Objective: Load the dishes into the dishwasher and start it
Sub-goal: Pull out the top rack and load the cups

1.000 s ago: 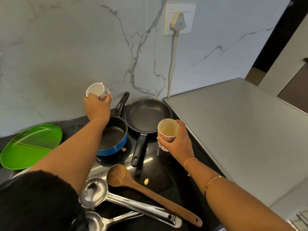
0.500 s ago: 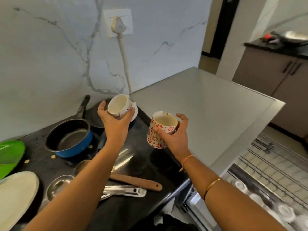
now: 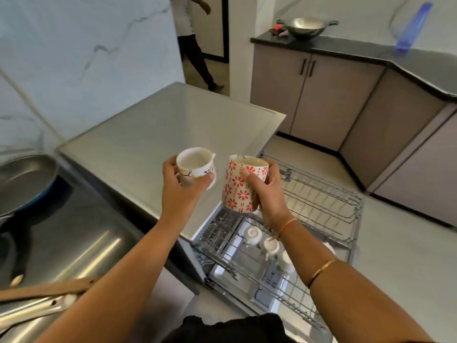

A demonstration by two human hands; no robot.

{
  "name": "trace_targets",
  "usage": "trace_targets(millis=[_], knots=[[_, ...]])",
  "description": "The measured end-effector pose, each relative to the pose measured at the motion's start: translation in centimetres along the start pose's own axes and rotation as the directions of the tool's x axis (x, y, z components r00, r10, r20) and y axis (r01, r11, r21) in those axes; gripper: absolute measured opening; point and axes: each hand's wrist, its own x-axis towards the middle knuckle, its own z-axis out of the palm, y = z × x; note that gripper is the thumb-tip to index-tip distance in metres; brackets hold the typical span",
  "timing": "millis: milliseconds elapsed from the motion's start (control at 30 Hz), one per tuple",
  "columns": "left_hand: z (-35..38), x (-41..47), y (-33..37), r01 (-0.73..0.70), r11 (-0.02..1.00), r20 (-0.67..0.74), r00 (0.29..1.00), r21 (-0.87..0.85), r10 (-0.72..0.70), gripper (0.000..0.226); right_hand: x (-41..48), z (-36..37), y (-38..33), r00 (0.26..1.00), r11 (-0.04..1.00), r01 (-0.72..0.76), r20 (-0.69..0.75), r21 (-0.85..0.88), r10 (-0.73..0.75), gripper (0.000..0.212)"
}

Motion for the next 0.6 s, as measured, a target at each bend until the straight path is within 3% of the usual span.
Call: trace_targets(millis=[167, 300, 433, 500, 600], knots=[[8.1, -1.9, -1.1, 0.012, 0.993, 0.171, 0.985, 0.117, -0.031, 0.057, 1.2, -10.0, -0.2, 0.989, 0.989, -0.146, 0.022, 0.001, 0.146, 0.039], [12.6, -3.0, -3.3, 0.094, 0.976, 0.227, 0.964, 0.198, -0.139, 0.055, 2.5, -15.7, 1.3, 0.954, 0.955, -0.298, -0.023, -0.001, 0.298, 0.055], [15.0, -3.2, -6.0, 0.216, 0.932, 0.223, 0.932, 0.292, -0.286, 0.065, 3.4, -19.6, 3.7, 0.840, 0.833, -0.540, 0.016, 0.120, 0.542, 0.066], [15.4, -2.9, -7.2, 0.245, 0.899, 0.224, 0.913, 0.364, -0.340, 0.068, 3.6, -21.1, 4.5, 0.763, 0.744, -0.643, 0.058, 0.181, 0.644, 0.053], [16.0, -2.1, -9.2, 0.269, 0.828, 0.228, 0.878, 0.493, -0.421, 0.074, 4.5, -22.6, 6.0, 0.660, 0.651, -0.750, 0.075, 0.116, 0.748, 0.039]])
